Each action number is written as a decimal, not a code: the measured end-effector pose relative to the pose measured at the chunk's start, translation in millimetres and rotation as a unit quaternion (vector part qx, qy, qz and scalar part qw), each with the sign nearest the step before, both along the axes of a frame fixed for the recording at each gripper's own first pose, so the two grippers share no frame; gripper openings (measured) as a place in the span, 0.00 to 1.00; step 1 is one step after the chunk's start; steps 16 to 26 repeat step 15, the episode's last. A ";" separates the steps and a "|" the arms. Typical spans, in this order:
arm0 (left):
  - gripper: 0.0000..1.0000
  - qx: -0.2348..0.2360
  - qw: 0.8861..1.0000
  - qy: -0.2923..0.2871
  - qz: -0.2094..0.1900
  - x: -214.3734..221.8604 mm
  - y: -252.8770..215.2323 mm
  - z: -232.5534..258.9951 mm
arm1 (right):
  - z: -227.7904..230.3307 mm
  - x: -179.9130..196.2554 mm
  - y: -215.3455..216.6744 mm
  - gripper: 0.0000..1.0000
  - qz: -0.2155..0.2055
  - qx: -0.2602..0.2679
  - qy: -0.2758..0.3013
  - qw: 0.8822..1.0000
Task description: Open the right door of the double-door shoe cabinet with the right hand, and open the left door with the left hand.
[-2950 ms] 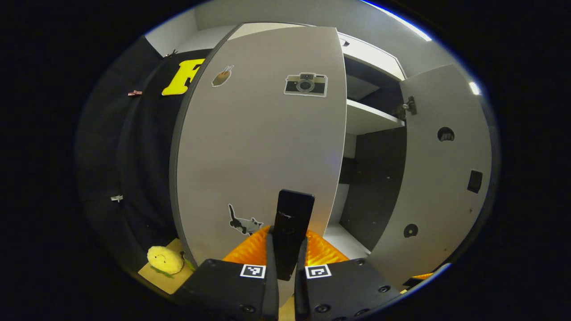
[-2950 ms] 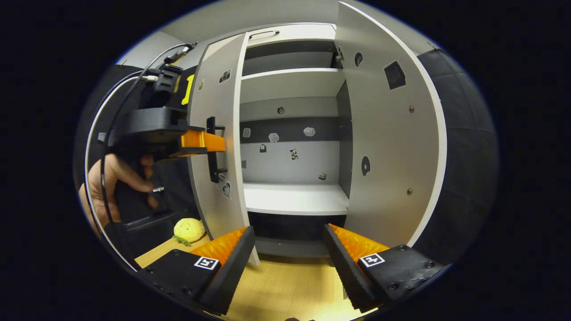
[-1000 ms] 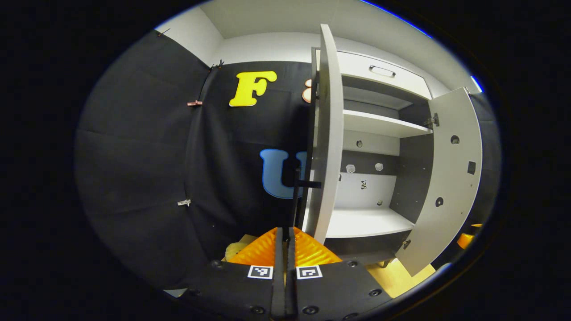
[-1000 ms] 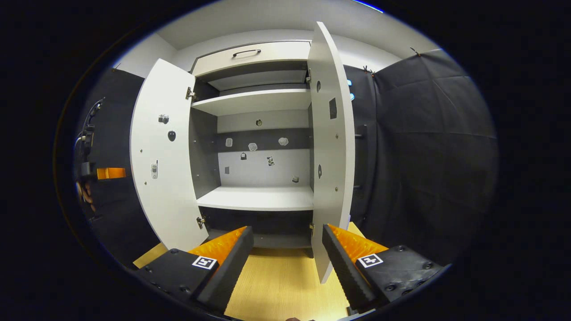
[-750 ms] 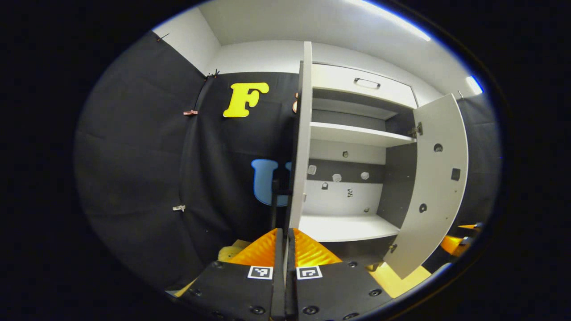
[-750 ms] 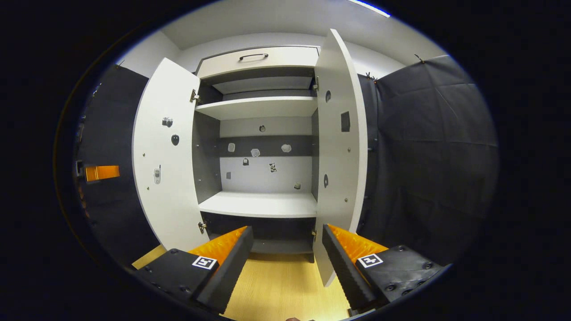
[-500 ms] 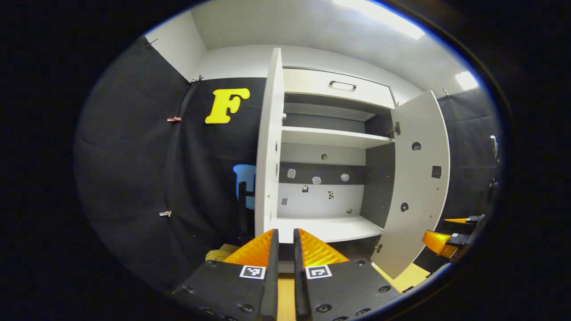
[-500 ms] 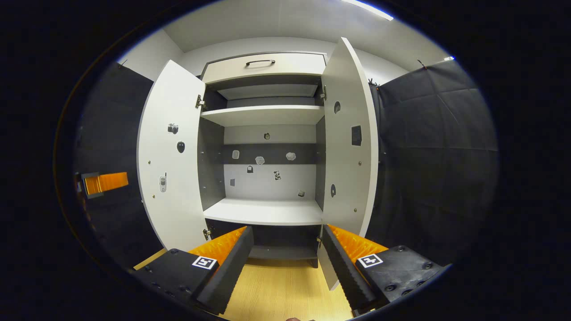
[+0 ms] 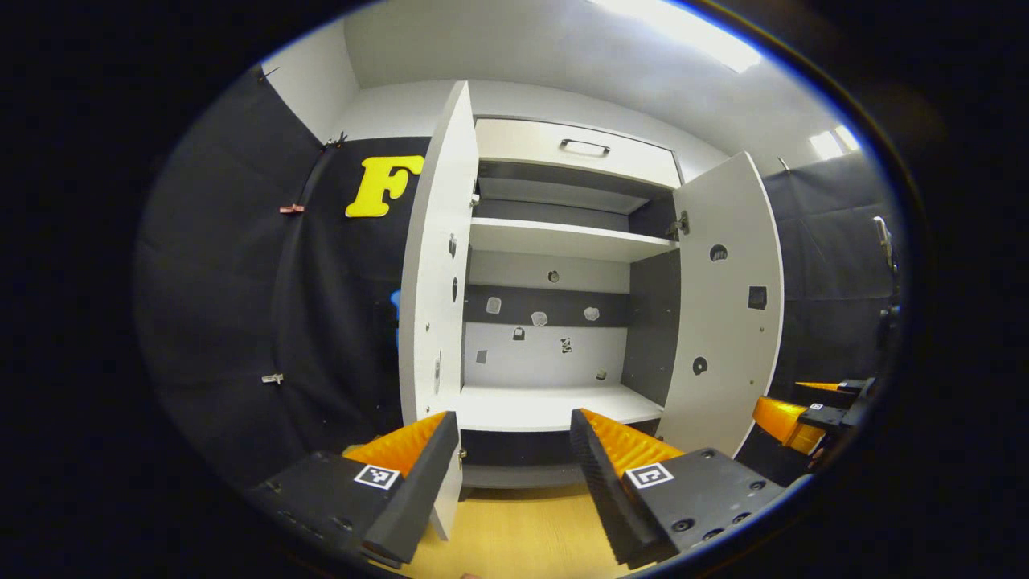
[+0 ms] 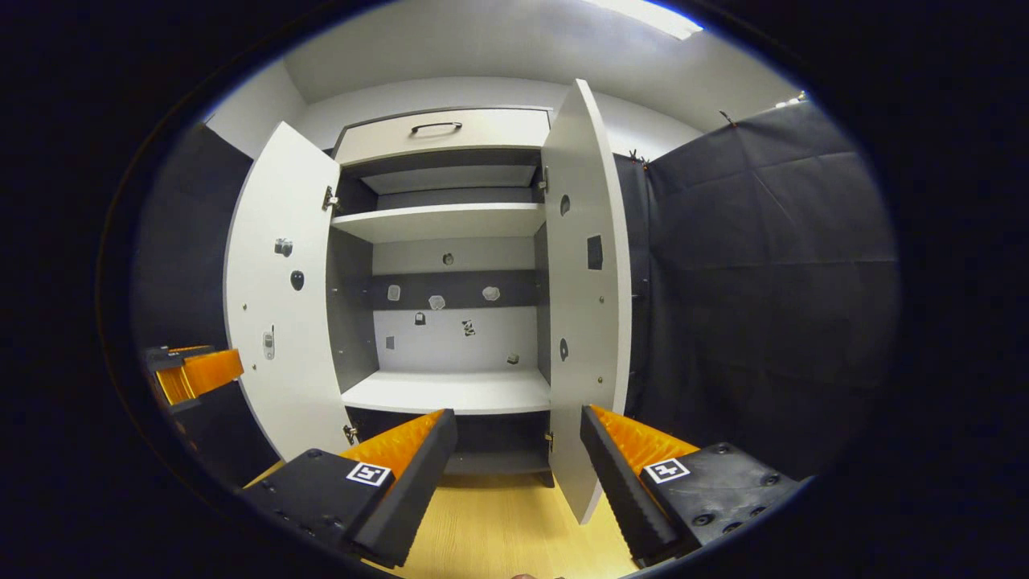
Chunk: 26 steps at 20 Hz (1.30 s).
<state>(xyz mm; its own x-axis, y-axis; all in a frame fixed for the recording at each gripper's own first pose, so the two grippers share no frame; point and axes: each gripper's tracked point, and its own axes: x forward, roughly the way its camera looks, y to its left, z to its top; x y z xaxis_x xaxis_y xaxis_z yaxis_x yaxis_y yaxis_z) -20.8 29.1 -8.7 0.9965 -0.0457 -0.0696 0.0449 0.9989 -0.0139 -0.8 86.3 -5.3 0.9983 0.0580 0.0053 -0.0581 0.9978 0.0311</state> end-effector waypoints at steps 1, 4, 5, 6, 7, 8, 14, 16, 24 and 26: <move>0.90 -0.003 1.000 0.003 0.011 -0.4 3.0 -4.8 | -3.4 3.4 0.8 0.99 0.008 0.004 0.003 1.000; 0.95 -0.008 0.999 0.019 0.040 -0.2 9.3 -19.9 | -18.0 12.7 2.9 0.98 0.033 -0.005 0.021 0.999; 0.95 -0.005 0.999 0.022 0.044 0.2 10.0 -22.8 | -21.2 16.4 2.6 0.98 0.037 -0.006 0.023 0.999; 0.95 0.000 0.999 0.024 0.049 -0.1 11.0 -24.9 | -25.9 18.9 2.2 0.98 0.043 -0.005 0.029 0.999; 0.95 0.005 0.998 0.023 0.054 -0.4 12.5 -25.3 | -30.3 21.5 3.5 0.98 0.049 -0.003 0.034 0.998; 0.95 0.005 0.998 0.020 0.057 -1.1 12.8 -24.9 | -34.2 24.5 4.1 0.98 0.054 0.000 0.039 0.998; 0.95 -0.004 0.997 -0.008 0.074 -5.9 14.0 -18.7 | -49.8 30.5 12.2 0.98 0.094 -0.002 0.062 0.994; 0.95 0.000 0.997 -0.005 0.075 -6.1 14.2 -20.2 | -51.4 29.1 15.5 0.99 0.102 -0.008 0.064 0.993; 0.95 0.000 0.997 -0.005 0.075 -6.1 14.2 -20.2 | -51.4 29.1 15.5 0.99 0.102 -0.008 0.064 0.993; 0.95 0.000 0.997 -0.005 0.075 -6.1 14.2 -20.2 | -51.4 29.1 15.5 0.99 0.102 -0.008 0.064 0.993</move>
